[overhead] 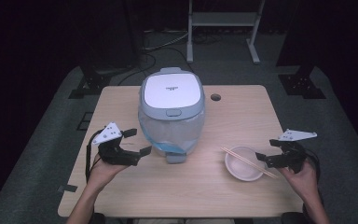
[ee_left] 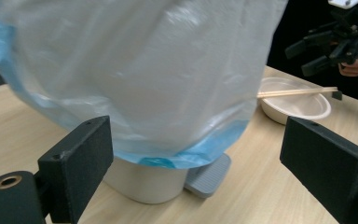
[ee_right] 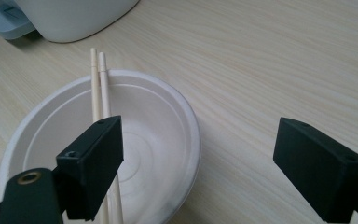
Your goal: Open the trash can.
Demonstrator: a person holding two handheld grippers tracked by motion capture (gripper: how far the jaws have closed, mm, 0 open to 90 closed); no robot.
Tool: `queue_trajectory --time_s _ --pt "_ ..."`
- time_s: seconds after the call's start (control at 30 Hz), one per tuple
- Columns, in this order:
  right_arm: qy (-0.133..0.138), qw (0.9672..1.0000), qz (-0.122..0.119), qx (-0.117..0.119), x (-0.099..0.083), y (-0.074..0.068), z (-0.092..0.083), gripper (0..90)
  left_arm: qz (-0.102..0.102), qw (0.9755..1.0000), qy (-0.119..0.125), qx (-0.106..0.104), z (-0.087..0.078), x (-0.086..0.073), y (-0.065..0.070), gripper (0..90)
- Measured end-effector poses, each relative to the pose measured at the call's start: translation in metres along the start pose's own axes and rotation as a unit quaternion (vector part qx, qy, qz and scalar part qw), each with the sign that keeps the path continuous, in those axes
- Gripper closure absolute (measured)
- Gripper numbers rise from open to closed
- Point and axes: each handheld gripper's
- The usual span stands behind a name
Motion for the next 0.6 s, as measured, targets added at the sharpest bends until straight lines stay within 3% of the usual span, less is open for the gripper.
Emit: queue_trajectory --time_s 0.6 --pt "0.001 1.0000 -0.002 0.001 0.000 -0.001 0.000 14.5 0.015 0.9986 -0.039 -0.033 0.030 -0.026 0.018 13.0"
Point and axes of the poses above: each handheld gripper's, and its own axes: z roughly forward along the jaws, x roughly out of its top, y roughly to its right, and after that the axes turned 14 degrees about -z, right-handed
